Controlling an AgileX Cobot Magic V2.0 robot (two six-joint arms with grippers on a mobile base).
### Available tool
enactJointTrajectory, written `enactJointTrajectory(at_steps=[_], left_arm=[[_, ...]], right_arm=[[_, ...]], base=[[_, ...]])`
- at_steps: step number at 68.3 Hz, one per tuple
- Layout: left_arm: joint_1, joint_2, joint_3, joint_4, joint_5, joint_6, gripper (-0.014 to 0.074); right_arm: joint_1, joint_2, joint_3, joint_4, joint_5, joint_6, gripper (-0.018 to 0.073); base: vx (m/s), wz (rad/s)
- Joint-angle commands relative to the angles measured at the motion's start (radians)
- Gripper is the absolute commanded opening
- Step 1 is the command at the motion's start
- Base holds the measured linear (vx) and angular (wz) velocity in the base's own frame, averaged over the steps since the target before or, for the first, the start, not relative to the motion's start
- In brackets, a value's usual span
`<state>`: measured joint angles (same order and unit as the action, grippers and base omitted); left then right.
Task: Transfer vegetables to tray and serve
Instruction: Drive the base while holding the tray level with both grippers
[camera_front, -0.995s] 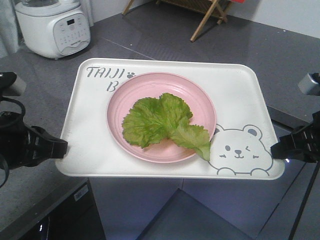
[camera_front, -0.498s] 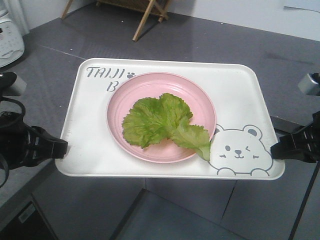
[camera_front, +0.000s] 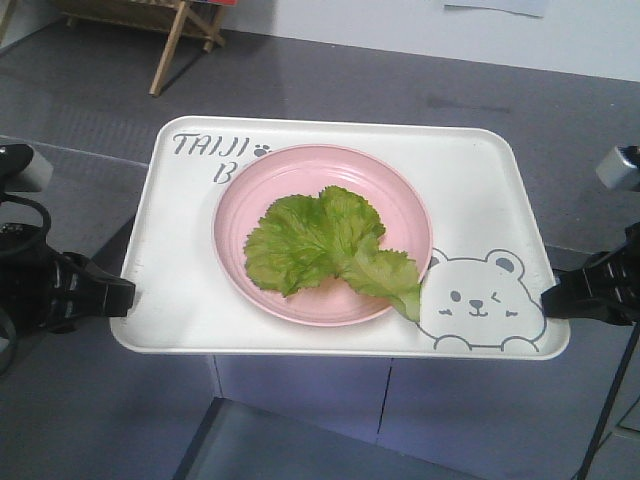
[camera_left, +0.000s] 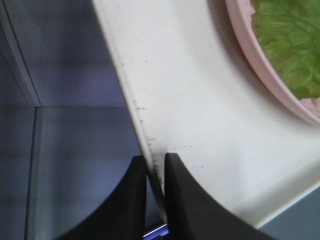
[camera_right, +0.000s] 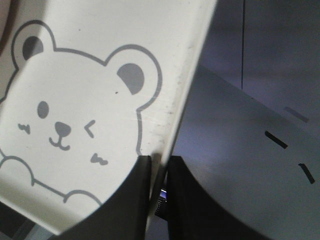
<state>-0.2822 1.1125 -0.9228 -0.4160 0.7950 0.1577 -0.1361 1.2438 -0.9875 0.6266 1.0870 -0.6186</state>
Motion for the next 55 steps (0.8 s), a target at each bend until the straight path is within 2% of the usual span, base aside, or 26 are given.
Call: enactJointTrajectory(at_steps=[1,55], left_arm=[[-0.014,-0.023,-0.031,-0.099,-0.036,0.031,-0.0007],[-0.014,-0.023,-0.031,-0.099,-0.036,0.031,-0.0007]], right_arm=[[0.009,-0.029,-0.026,0.146,0.034,-0.038,-0.0003],[0.007,-0.029,-0.026,0.146,0.034,-0.041,-0.0003]], base=[[0.07,-0.35],[0.07,-0.28]])
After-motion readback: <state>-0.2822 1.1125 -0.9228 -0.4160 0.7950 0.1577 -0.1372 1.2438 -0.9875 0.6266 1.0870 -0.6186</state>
